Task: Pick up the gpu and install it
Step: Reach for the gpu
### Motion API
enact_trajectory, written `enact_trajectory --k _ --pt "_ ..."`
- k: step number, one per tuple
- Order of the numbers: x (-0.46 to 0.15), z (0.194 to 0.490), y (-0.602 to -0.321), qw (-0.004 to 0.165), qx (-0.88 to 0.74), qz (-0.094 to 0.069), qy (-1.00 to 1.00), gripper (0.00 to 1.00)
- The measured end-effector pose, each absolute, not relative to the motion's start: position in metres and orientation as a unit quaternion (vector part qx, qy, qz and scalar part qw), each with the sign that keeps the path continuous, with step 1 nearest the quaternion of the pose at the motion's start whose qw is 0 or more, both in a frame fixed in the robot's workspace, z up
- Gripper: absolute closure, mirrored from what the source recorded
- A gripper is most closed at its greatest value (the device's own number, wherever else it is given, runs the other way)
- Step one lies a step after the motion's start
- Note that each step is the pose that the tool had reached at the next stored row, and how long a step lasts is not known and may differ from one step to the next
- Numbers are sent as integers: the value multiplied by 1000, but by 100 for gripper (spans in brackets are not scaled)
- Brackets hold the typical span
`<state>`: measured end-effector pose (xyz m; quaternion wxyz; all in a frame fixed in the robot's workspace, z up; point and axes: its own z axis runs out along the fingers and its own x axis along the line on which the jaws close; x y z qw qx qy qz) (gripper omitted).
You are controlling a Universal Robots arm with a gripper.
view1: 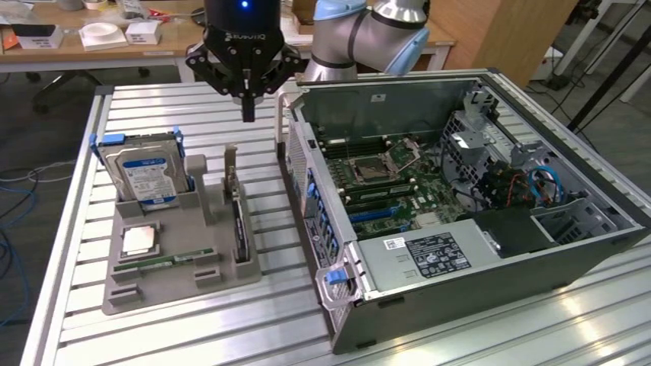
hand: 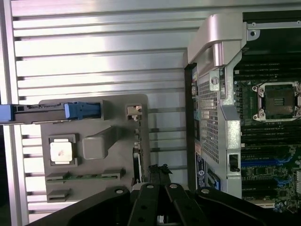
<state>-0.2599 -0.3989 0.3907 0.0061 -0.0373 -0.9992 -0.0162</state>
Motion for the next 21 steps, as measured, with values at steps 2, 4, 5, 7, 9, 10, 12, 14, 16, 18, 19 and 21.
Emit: enact_trajectory --k 2,4,5,7,9,10,12,14,16,18,19,21 --pt "-261 391 -399 6 -37 -16 -999 89" --pt "-263 391 -399 6 -37 -16 -999 89" --pt "-263 391 -399 6 -37 -16 -999 89" --pt "-265 391 -399 6 -37 -16 -999 89" --pt "-266 391 -399 6 -37 -16 -999 89" --pt "-267 391 -399 6 -37 -16 -999 89" --pt "-268 391 -399 6 -37 -16 -999 89" --pt "-270 390 -399 7 -37 -16 -999 89" --pt "-272 390 -399 7 -37 -16 -999 89" --pt "-274 390 -399 7 -37 -16 -999 89" --pt "-275 390 -399 7 -37 -16 -999 89" --pt "-277 390 -399 7 -37 -16 -999 89"
